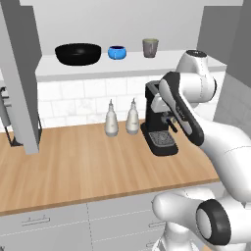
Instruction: Gather all objects into one cabinet and sort the glasses and bowls to opposite sides.
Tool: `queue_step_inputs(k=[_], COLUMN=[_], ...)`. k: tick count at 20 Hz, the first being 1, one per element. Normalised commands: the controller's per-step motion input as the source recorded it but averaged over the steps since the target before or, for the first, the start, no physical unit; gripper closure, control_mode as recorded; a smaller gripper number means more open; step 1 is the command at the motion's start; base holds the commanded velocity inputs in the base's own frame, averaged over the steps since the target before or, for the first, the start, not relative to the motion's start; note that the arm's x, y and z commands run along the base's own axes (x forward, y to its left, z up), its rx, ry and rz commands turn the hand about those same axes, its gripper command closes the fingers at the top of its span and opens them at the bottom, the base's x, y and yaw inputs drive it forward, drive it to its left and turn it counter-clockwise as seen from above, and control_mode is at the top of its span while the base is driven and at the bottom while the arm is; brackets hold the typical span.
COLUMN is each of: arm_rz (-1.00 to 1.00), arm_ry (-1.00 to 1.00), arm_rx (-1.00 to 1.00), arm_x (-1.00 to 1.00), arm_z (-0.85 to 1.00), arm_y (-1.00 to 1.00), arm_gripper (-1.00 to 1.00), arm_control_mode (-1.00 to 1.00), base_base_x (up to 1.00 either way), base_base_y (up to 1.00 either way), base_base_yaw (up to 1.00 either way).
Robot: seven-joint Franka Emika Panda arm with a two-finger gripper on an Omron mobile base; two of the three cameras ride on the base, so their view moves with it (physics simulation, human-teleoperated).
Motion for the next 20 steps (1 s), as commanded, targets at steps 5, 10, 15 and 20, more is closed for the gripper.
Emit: queue_step_inputs(k=[5,10,15,20], arm_rz=[0.00,-0.01,-0.05,-0.05], arm_ry=[-0.01,-0.07,-0.01,0.00], arm_rx=[0.00,0.00,0.00,0.00], arm_x=[-0.49,-1.00,-0.98,-0.52], arm_z=[0.00,0.00,0.11,0.33], arm_y=[0.00,-0.21,-0.21,-0.14], arm_gripper=[-1.00,-1.00,-1.00,-1.00], arm_control_mode=[-1.00,-1.00,-1.00,-1.00], base_base_x=[0.00,0.00,0.00,0.00], base_base_y=[0.00,0.00,0.00,0.00], base_base_yaw=[0.00,0.00,0.00,0.00])
